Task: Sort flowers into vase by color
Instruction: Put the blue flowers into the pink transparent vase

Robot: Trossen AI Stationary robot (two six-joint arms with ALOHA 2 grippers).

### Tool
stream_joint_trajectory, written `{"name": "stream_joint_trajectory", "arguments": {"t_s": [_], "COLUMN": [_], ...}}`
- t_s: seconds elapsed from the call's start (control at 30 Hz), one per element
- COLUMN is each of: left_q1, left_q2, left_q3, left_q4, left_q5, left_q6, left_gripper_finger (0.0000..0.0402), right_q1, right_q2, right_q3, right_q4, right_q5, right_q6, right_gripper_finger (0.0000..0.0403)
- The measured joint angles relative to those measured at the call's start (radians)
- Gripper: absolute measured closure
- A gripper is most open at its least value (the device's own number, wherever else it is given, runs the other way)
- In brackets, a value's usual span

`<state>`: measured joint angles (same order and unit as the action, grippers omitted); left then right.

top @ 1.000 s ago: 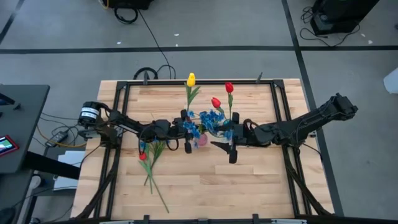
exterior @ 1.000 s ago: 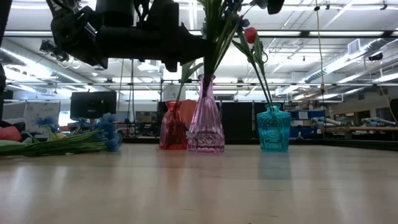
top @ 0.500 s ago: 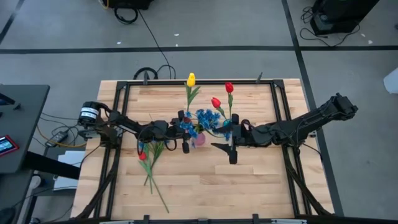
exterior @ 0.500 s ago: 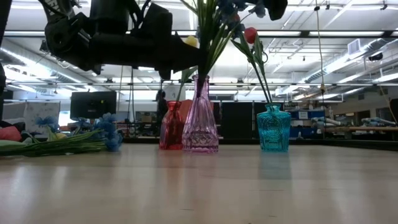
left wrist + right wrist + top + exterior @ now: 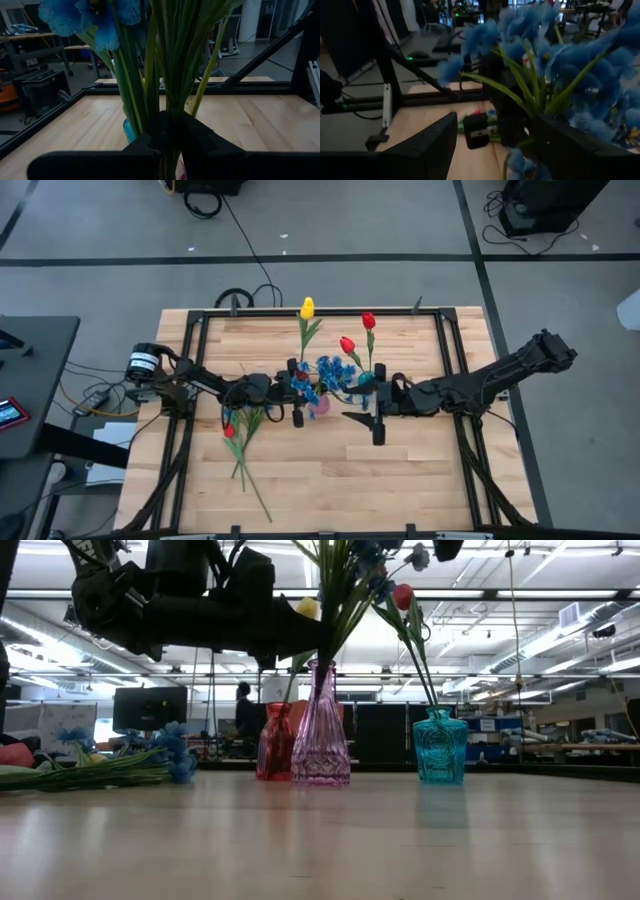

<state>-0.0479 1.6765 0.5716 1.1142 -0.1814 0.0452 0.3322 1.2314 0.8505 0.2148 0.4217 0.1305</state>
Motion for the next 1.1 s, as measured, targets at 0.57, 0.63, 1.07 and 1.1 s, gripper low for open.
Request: {"name": "stream_joint_trajectory", "arguments": {"t_s": [0.57, 0.63, 1.07, 1.1], "left_q1": [-0.001, -0.001, 0.010, 0.010], "left_q2": [-0.055, -0.076, -0.181, -0.194], "left_q3": [-0.002, -0.002, 0.000, 0.000], "left_q4": [-0.013, -0.046, -0.262, -0.278], "left_q5": [0.010, -0.006, 0.008, 0.013], "left_q6": [0.019, 0.015, -0.075, -0.078], "left_gripper_finger": [0.0280, 0.0280, 0.0279, 0.0279], "right_q1": [0.007, 0.007, 0.006, 0.006], "right_q2": [-0.004, -0.004, -0.034, -0.042], "right_q3": [0.000, 0.000, -0.001, -0.001], "right_q4": [-0.082, -0.082, -0.138, -0.135], "right_q5": [0.003, 0.003, 0.018, 0.022], "right_q6": [0.054, 0.054, 0.060, 0.056], "right_gripper_finger": [0.0133, 0.0133, 0.0133, 0.0133]}}
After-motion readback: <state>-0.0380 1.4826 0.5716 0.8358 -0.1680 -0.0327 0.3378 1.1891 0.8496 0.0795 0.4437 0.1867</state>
